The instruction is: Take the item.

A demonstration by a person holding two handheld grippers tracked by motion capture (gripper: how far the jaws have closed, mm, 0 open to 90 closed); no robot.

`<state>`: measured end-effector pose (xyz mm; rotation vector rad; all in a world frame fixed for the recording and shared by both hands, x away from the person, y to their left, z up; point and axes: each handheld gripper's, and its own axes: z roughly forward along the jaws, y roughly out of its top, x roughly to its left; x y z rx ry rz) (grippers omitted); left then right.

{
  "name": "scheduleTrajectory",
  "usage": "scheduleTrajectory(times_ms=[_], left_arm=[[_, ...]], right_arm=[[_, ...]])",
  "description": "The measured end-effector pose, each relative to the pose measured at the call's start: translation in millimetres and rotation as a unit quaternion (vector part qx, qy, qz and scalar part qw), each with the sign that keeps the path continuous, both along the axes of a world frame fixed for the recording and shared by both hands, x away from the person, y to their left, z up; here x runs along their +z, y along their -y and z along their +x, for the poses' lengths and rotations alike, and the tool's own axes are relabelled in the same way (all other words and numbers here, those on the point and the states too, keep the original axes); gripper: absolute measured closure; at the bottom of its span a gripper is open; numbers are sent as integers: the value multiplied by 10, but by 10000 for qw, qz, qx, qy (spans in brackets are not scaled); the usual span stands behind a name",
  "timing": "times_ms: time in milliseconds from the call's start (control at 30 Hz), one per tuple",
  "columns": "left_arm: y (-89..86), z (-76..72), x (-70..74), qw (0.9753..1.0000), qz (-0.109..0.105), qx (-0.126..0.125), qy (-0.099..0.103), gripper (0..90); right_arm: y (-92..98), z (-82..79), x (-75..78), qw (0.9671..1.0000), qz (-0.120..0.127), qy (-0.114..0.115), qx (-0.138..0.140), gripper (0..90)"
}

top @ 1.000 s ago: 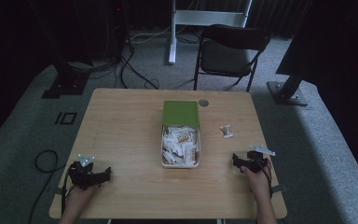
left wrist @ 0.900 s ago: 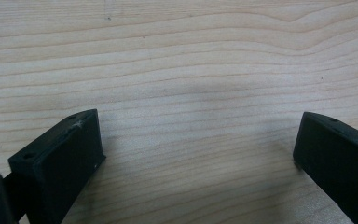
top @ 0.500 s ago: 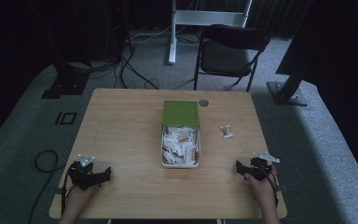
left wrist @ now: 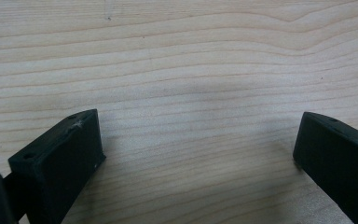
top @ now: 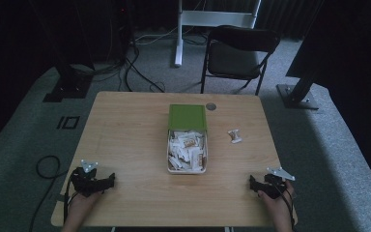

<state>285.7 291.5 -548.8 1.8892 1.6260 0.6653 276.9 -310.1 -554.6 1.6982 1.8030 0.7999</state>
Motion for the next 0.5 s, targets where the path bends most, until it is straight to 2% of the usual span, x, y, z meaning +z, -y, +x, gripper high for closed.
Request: scheduleTrajectory(times_ms=[100,500], left_arm=[[1,0,0,10000,0,1,0,21],[1,1,0,10000,1,3,0,21]], right_arm=[[8,-40,-2,10000,5,2,-16,136],[1,-16,-2,10000,3,-11,15,126]])
